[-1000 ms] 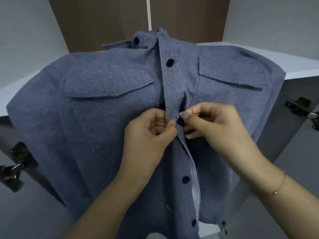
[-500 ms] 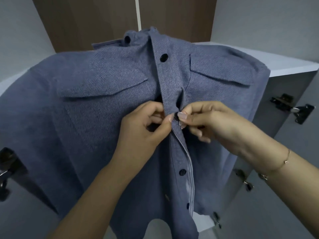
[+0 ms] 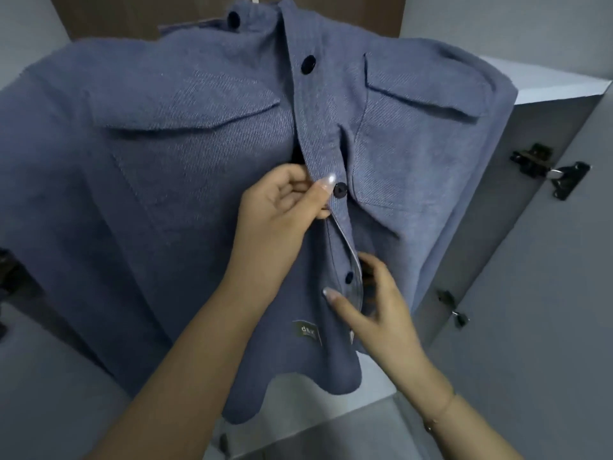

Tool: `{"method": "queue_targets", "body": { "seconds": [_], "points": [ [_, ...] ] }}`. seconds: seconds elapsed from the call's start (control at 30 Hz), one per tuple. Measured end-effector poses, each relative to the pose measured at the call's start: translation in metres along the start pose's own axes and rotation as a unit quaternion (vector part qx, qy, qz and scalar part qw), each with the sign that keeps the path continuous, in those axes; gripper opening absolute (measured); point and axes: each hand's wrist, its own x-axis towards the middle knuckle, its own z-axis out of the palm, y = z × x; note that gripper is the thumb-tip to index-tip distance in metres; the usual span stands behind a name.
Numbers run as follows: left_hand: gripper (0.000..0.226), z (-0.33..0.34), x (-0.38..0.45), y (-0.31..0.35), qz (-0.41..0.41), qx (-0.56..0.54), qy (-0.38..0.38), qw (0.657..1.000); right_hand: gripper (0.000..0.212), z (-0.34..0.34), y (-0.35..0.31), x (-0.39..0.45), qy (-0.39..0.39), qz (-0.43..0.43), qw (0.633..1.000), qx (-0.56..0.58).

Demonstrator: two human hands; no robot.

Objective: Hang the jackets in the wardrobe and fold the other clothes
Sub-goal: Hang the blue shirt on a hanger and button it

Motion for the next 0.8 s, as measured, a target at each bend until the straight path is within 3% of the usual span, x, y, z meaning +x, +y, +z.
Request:
{"method": "queue_targets", "body": {
  "seconds": [0.07,0.23,0.37,0.5,0.63,0.8],
  "points": [
    [0.015,-0.001,-0.006,-0.003,-0.015,-0.014,0.006,1.000,0.012,0.005,0.006,0.004,0.039,-0.006,0.999,0.017],
    [0.020,-0.006,-0.050,-0.037,-0.077,0.100,0.026,0.992,0.036,-0.005,0.004,-0.003,0.051,-0.005,0.993,0.104],
    [0.027,0.010,-0.097,-0.063,-0.157,0.114,-0.005,0.981,0.015,-0.014,0.000,-0.018,0.016,-0.013,0.992,0.124],
    [0.024,0.017,-0.108,-0.061,-0.113,0.117,-0.006,0.987,0.013,-0.026,-0.003,-0.036,-0.037,-0.129,0.991,-0.013],
    [0.010,0.016,-0.110,-0.052,-0.071,0.136,0.025,0.988,0.014,-0.036,-0.003,-0.042,-0.124,-0.135,0.982,0.033],
    [0.010,0.018,-0.107,-0.042,-0.113,0.087,0.012,0.990,0.027,-0.035,-0.005,-0.043,-0.092,-0.116,0.984,0.102]
  ]
}}
